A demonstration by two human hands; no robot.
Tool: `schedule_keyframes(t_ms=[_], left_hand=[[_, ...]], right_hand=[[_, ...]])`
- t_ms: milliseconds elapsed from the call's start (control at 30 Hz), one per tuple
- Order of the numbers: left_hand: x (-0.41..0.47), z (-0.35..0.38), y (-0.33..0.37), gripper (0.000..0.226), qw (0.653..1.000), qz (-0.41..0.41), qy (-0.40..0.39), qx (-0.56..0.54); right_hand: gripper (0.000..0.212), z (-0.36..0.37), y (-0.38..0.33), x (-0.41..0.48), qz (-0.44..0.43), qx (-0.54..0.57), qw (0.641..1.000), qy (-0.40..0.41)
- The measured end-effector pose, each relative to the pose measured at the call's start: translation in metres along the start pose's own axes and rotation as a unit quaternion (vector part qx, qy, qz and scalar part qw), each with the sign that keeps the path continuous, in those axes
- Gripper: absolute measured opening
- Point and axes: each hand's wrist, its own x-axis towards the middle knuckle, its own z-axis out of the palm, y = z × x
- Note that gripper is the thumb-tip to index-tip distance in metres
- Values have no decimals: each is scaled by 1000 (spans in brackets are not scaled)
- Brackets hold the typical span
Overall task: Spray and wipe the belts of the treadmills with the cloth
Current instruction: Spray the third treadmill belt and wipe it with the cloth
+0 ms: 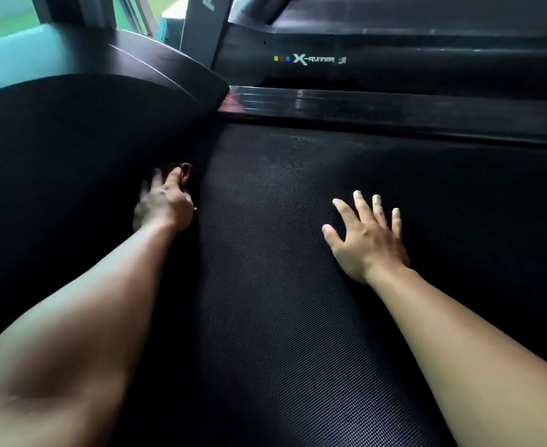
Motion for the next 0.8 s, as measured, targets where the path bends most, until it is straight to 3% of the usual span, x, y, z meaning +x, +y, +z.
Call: schedule_keyframes(t_ms=[267, 433, 500, 567, 633, 733, 800], left_hand=[[36, 12, 55, 61, 996, 56, -56, 51], [7, 35, 143, 60, 970, 221, -92, 50], [-14, 47, 168, 66, 926, 351, -115, 79], [-25, 56, 173, 82, 890, 425, -129, 106], [-25, 53, 158, 85, 882, 442, -118, 114], [-15, 40, 122, 59, 884, 447, -75, 112], [4, 31, 94, 57, 901, 417, -60, 107]], right_hand=[[67, 5, -2, 7, 15, -30, 999, 0], [66, 6, -2, 8, 20, -37, 999, -5], [65, 4, -2, 8, 25, -40, 999, -4], [66, 2, -3, 8, 28, -43, 999, -7], [68, 2, -3, 8, 28, -38, 999, -6], [69, 3, -2, 7, 26, -31, 999, 1], [69, 4, -2, 7, 26, -29, 999, 2]])
